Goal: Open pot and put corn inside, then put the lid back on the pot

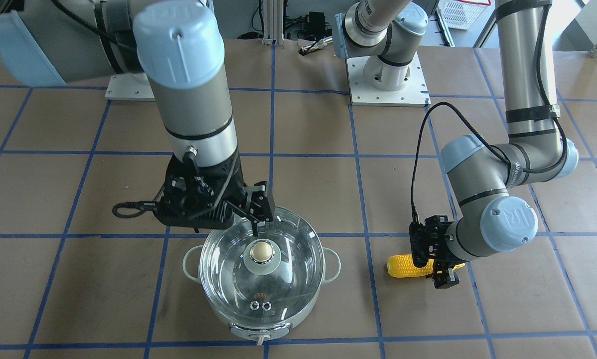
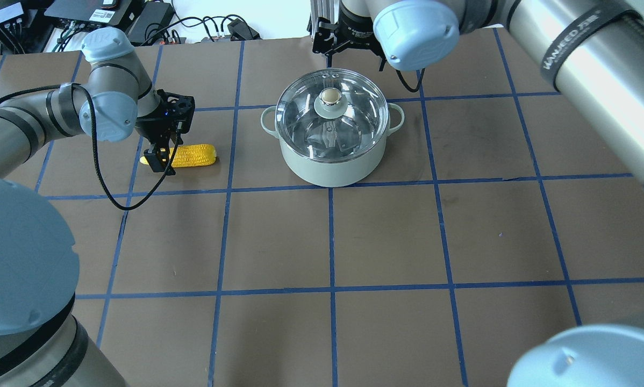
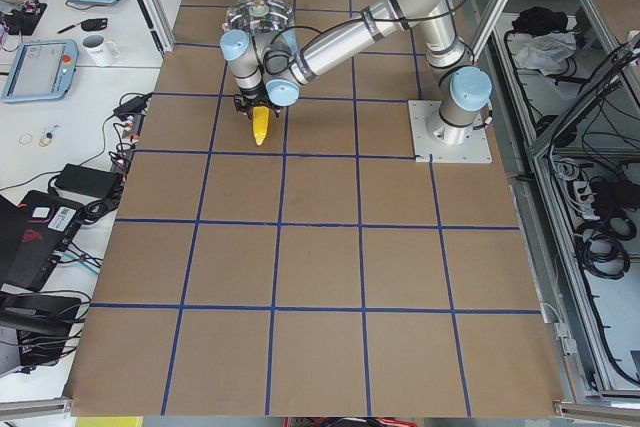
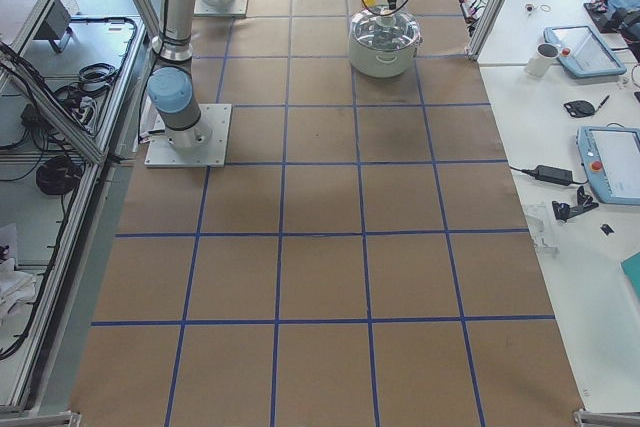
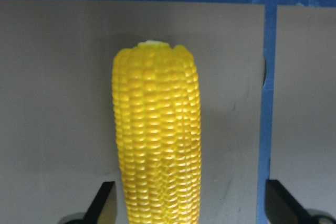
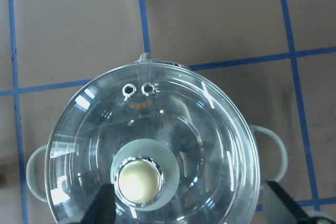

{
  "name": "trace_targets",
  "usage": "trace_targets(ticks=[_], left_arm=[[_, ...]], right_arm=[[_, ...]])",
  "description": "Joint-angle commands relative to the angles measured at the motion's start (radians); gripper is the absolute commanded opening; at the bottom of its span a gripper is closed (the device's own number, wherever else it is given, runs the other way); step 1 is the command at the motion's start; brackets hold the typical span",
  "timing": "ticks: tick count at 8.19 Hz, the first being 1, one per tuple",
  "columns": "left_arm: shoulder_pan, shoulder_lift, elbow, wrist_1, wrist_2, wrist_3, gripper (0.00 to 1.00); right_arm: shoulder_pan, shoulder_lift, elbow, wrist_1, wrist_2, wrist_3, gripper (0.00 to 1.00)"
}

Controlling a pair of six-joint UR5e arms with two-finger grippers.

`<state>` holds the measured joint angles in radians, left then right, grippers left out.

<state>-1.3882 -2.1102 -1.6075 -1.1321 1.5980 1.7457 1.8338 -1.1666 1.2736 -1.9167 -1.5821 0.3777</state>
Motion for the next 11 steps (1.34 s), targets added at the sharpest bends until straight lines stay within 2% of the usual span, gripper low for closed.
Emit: trace_targets(ticks=[1,3,4,5,6,8,11], left_arm=[[0.0,-0.01,-0.009,0.003,0.002,-0.005,1.0],[0.0,-0.031,-0.009,0.038,-0.001,-0.003,1.0],[0.0,-0.037,-0.009,0.054,-0.003,0.003,0.83],[-0.002,-0.031,-0.008,0.052,0.005,0.003,0.21],[0.0,-0.022,-0.008,0.051,0.005,0.005,0.0],[-0.003,0.018,-0.006,0.045,0.086,-0.021,0.0],[-0.012,0.145,0.0,0.041,0.094,-0.057,0.0]], right_arm=[[0.01,0.131,-0.013,-0.117,0.007,-0.014,1.0],[0.038,0.156,-0.013,-0.127,0.008,0.009,1.0],[0.041,0.157,-0.011,-0.127,0.008,0.006,1.0],[0.044,0.16,-0.005,-0.127,0.01,-0.014,0.99],[0.044,0.159,-0.005,-0.125,0.01,-0.02,0.92],[0.045,0.153,-0.004,-0.096,0.005,-0.019,0.83],[0.059,0.145,-0.002,-0.076,-0.003,-0.008,0.74]])
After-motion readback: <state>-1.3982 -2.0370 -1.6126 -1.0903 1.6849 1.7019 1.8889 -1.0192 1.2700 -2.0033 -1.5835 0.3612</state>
